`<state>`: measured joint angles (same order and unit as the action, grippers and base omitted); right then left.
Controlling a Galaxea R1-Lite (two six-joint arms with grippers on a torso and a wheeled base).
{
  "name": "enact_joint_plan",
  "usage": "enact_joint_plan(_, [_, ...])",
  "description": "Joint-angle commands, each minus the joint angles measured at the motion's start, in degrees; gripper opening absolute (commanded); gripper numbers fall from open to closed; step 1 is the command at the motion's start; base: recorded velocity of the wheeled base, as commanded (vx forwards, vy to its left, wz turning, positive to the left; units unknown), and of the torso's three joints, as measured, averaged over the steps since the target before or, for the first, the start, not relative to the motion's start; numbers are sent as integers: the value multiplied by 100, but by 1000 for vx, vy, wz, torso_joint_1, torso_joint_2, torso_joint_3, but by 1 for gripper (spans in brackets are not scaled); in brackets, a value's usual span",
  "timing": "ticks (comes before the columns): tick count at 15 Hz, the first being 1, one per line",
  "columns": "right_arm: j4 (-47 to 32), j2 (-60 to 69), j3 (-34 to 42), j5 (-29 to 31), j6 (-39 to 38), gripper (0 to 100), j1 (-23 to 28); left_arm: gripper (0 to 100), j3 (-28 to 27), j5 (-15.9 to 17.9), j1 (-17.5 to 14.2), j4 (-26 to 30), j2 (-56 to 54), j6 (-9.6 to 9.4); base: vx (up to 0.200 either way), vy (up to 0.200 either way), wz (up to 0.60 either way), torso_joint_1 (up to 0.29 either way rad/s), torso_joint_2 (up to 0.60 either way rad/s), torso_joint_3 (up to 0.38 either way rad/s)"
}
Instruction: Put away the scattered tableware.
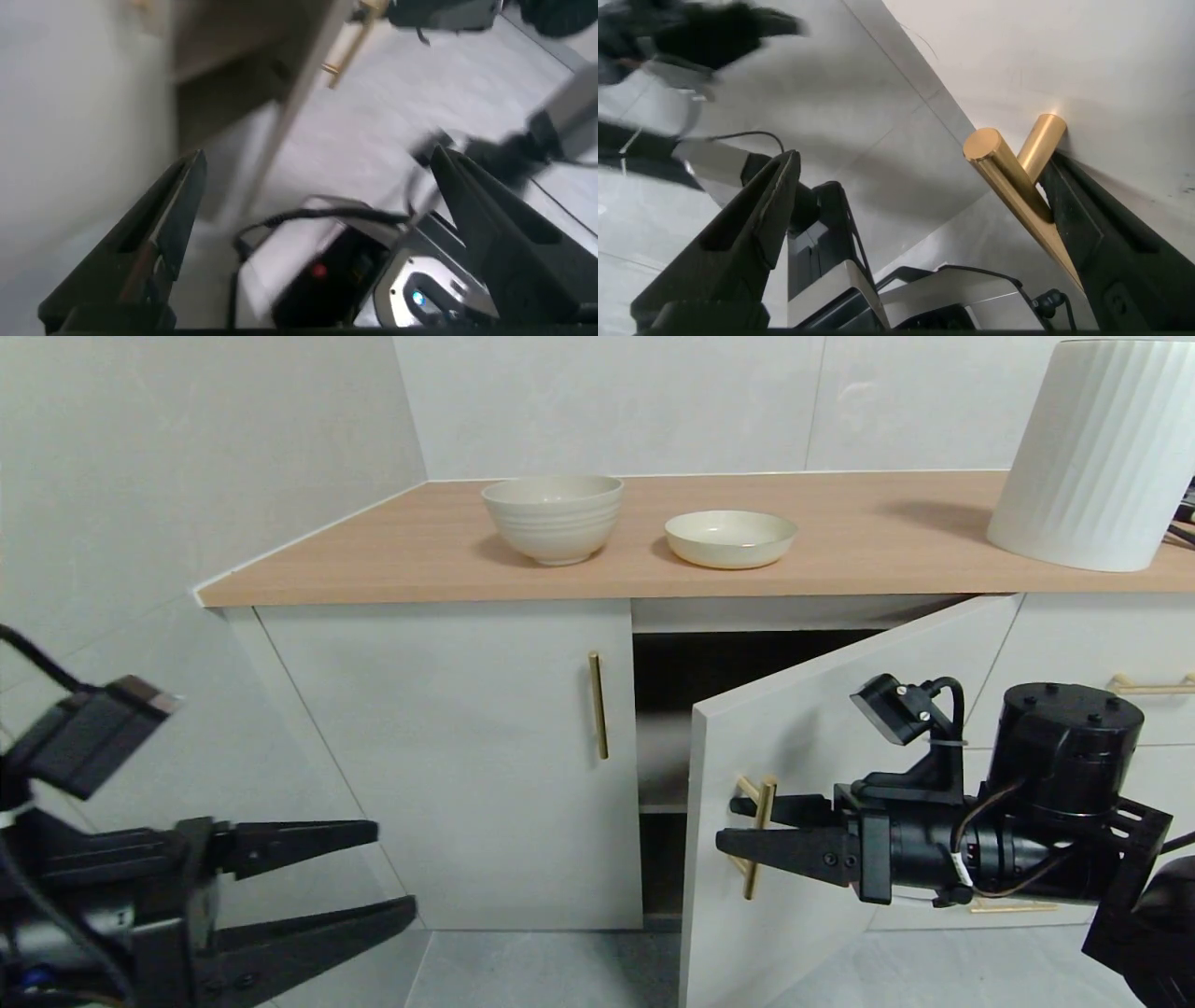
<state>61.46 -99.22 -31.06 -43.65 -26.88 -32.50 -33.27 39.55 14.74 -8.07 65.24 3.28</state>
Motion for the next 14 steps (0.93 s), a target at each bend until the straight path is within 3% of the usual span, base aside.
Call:
enact_joint_plan(1, [-3,-27,4,-3,-1,100,-2,100,277,53,486,-731,1509,24,0,0,0,0,0,0])
enact_joint_plan(4, [-3,-36,12,-3,-1,100,-11,100,549,44,548,-1214,1948,24,0,0,0,0,0,0])
enact_joint_plan(5, [-3,-27,12,-3,-1,100,-11,0,558,27,600,-1285,2106,24,0,0,0,0,0,0])
enact_joint_plan(9, [-3,-27,30,-3,-1,100,-11,0,242,27,750,-1619,2361,94,0,0,0,0,0,0])
enact_joint_plan(13, [-3,-27,39,-3,-10,100,-11,0,-277,-26,1066,-2920,3539,542,0,0,0,0,0,0])
enact_joint_plan(14, [-3,-19,39,-3,-10,100,-11,0,-426,-96,1172,-3491,3908,762,0,0,0,0,0,0])
